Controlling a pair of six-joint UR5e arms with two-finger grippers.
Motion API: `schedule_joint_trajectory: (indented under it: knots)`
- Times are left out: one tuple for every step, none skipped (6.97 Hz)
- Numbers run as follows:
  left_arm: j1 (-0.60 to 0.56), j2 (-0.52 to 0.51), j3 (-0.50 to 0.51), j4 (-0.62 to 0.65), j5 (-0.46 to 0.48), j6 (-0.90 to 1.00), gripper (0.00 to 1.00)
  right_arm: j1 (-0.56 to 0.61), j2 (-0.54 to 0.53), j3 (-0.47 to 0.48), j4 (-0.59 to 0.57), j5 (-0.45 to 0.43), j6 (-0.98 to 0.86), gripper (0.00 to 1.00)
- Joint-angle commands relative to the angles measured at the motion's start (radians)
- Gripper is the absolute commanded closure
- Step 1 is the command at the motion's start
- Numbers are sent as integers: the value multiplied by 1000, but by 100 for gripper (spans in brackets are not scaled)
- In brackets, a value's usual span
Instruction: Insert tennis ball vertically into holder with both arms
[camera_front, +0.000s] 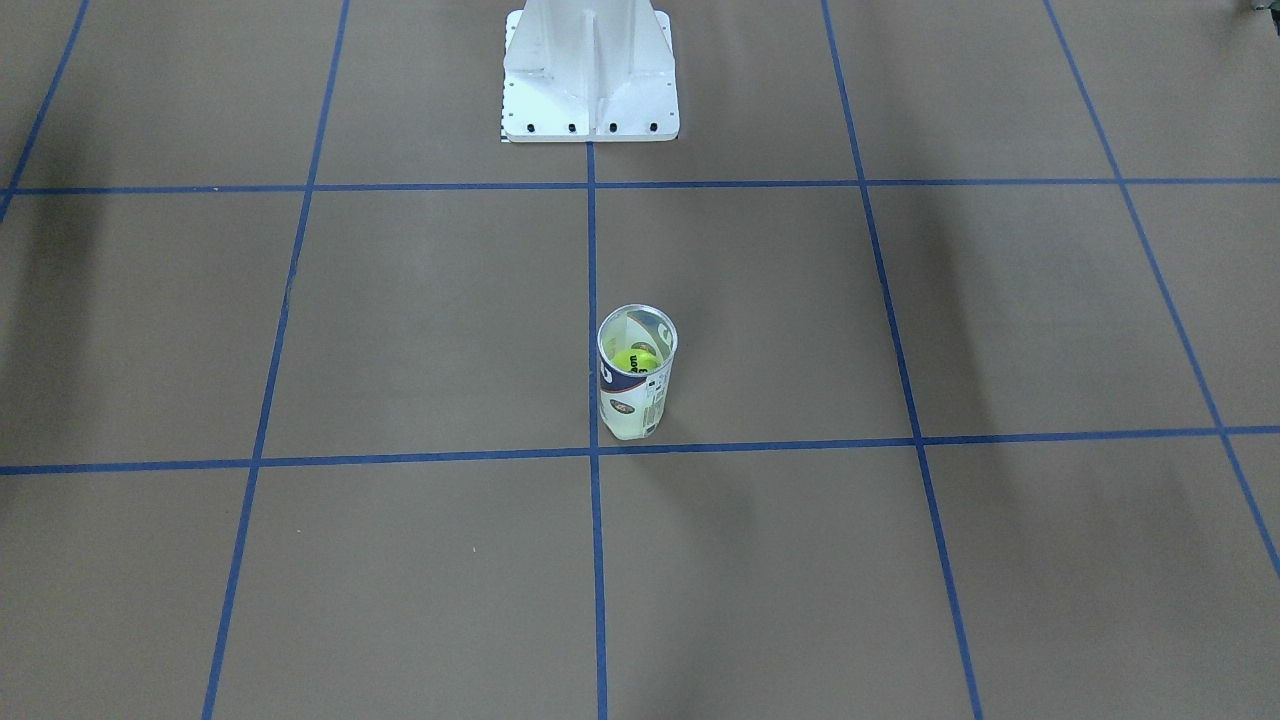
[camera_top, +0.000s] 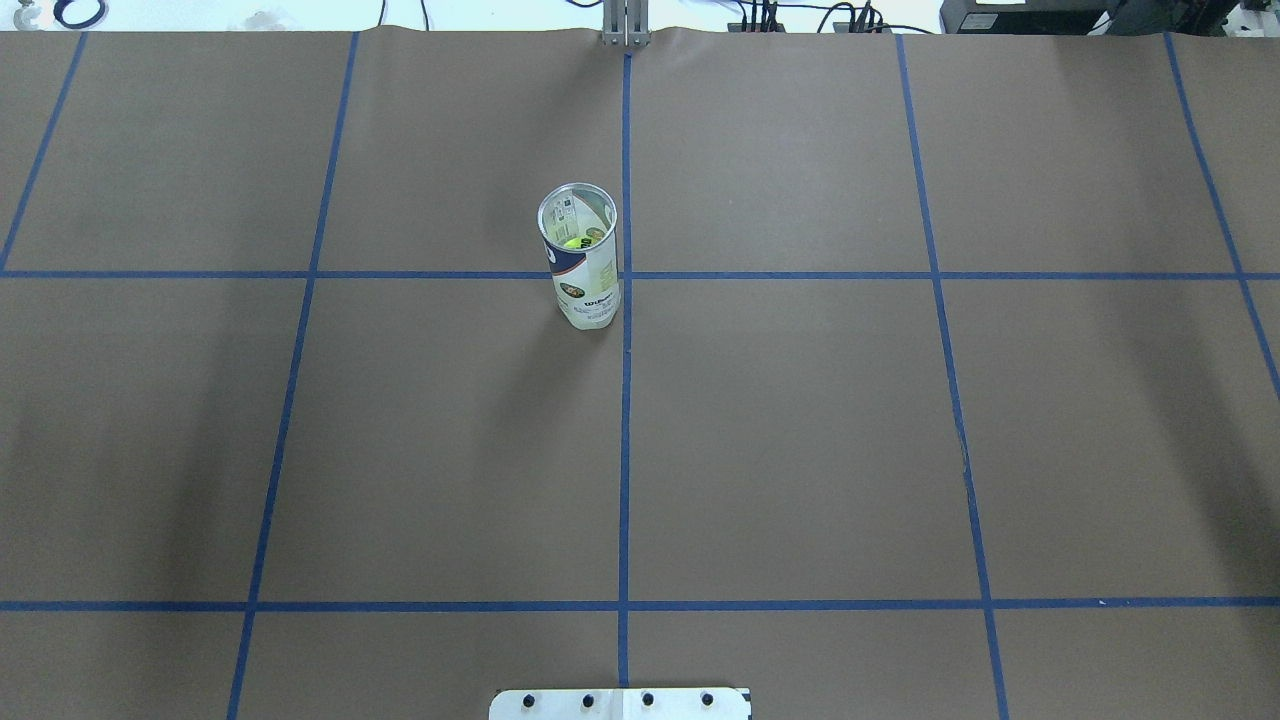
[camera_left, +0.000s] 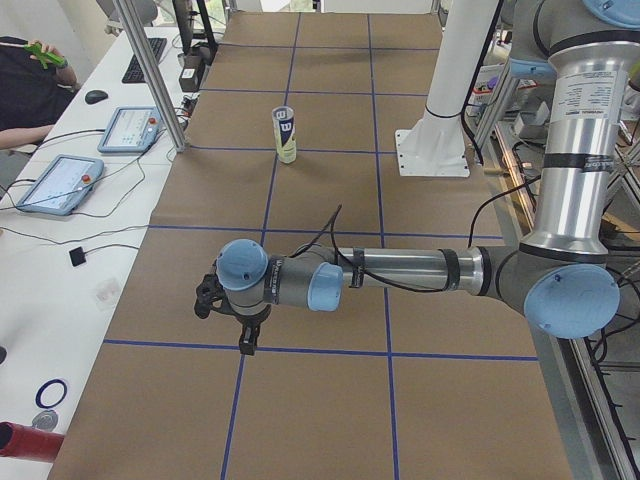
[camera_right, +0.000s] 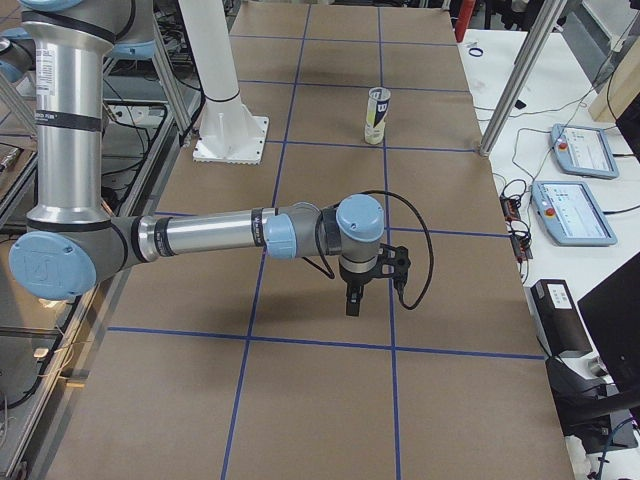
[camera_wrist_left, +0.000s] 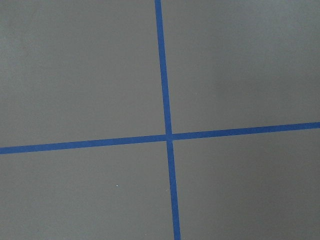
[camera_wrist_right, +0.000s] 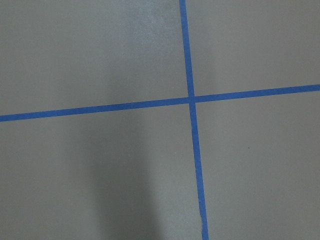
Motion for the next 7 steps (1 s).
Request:
schedule_joint_trajectory:
  knots:
    - [14,5,-2,-25,8,-23,0,2,-8,2,0,9,0,0]
    - [14,4,-4,-25,13,-21,0,2,-9,-1,0,9,0,0]
    - [14,4,-4,-25,13,-21,0,2,-11,-1,0,8,0,0]
    - [14,4,-4,-25,14,-21,0,2,-11,-1,0,8,0,0]
    - [14,2,-4,-25,16,-20,0,11,-11,2,0,9,-1,0]
    - [14,2,-4,-25,16,-20,0,11,-12,1,0,9,-1,0]
    - [14,1,-4,-25,17,-20,0,11,-12,-1,0,9,-1,0]
